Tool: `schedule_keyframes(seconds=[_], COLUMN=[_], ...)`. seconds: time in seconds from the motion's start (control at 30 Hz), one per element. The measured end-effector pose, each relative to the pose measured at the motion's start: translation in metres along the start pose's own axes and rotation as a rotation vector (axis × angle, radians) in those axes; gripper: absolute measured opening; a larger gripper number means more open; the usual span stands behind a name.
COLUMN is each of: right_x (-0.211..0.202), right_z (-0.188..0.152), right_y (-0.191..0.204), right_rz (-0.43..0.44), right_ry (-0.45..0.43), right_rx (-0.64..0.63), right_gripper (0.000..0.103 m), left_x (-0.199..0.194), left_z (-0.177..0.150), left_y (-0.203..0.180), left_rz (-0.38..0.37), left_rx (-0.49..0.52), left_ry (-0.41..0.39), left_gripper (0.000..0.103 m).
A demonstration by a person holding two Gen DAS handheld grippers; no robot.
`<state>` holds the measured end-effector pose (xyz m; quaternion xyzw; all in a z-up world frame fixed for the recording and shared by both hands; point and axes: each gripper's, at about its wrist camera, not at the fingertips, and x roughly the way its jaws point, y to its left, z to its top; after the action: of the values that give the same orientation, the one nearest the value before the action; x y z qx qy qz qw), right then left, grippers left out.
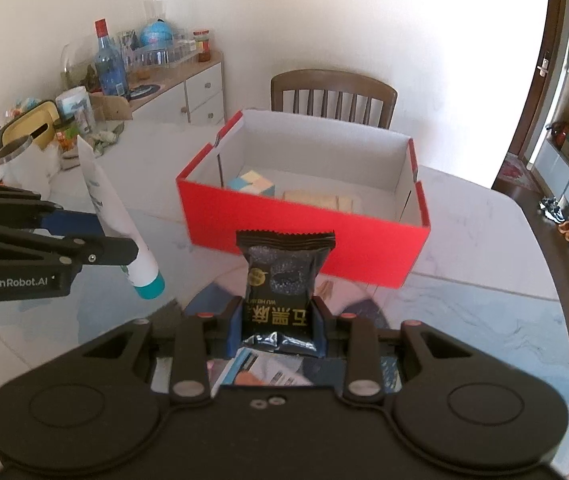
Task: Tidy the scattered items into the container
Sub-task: 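Lift the gel tube and black packet and carry both over the red box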
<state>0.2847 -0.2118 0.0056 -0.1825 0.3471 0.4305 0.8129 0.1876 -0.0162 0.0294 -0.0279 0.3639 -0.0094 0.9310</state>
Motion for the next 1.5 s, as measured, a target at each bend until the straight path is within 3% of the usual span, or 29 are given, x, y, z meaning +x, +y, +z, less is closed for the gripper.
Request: schedule_keyframes(seconds=[0.83, 1.1, 1.5], right_x=[0.042, 0.055, 0.095], right_z=[0.080, 0.095, 0.106], right_y=[-0.062, -0.075, -0.089], right_rz=[0.052, 0.049, 0.059], right_ry=[-0.003, -0.016, 0.028], right_rx=[-0.058, -0.075, -0.088], right_gripper=[0.103, 0.103, 0.103], left_x=[0.053, 0.073, 0.126], left_z=[0.104, 0.127, 0.143], left_y=[-0.009, -0.006, 0.009], left_rz=[0.048, 0.078, 0.092], left_rx=[0.010, 0.018, -0.001], left_ry=[0.056, 0.060, 0.150], left_gripper=[0.032, 0.032, 0.032])
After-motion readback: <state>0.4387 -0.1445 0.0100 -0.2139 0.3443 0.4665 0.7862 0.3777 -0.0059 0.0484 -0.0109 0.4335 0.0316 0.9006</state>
